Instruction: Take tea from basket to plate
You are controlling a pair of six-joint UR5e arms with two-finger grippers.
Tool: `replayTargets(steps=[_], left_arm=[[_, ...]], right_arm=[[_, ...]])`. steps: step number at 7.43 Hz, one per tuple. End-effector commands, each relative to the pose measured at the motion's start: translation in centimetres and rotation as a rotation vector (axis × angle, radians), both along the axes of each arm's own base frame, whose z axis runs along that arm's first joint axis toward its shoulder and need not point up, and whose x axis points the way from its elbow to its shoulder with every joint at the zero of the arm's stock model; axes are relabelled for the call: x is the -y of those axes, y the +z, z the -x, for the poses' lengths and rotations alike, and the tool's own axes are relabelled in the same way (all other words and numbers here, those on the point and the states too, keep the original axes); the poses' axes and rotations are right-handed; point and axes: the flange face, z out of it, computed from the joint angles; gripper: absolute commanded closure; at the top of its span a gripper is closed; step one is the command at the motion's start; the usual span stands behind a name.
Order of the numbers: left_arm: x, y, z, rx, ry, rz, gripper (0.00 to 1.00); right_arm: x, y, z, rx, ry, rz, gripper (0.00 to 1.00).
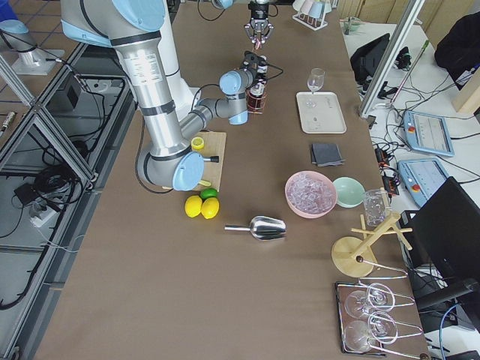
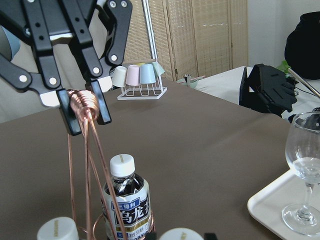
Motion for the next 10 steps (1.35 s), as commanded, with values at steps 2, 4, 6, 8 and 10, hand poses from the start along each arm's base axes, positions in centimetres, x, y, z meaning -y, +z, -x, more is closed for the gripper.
replayTargets(steps=[2,4,6,8,10], left_arm=[[0.0,0.0,0.0,0.0,0.0,-0.002,1.0],[-0.1,-0.1,0.1,-0.002,-0.001,-0.004,1.0],[0.9,0.1,2.0,-0.005,-0.031,-0.008,1.0],[1.1,0.1,2.4,-0.005,-0.039,-0.008,1.0],[1.2,0.0,2.9,-0.008,-0.046,-0.012,1.0]], right_arm=[[2.9,-2.5,-5.3,-0.026,-0.017,0.019,1.0],[3.7,-3.9,-7.3,-0.018,-0.01,0.03,1.0],[4.9,-5.7,-9.7,-0.033,-0.024,0.052,1.0],[6.0,-7.2,-11.9,-0.013,-0.017,0.079,1.0],[7.8,-8.5,-14.4,-0.028,-0.026,0.104,1.0]])
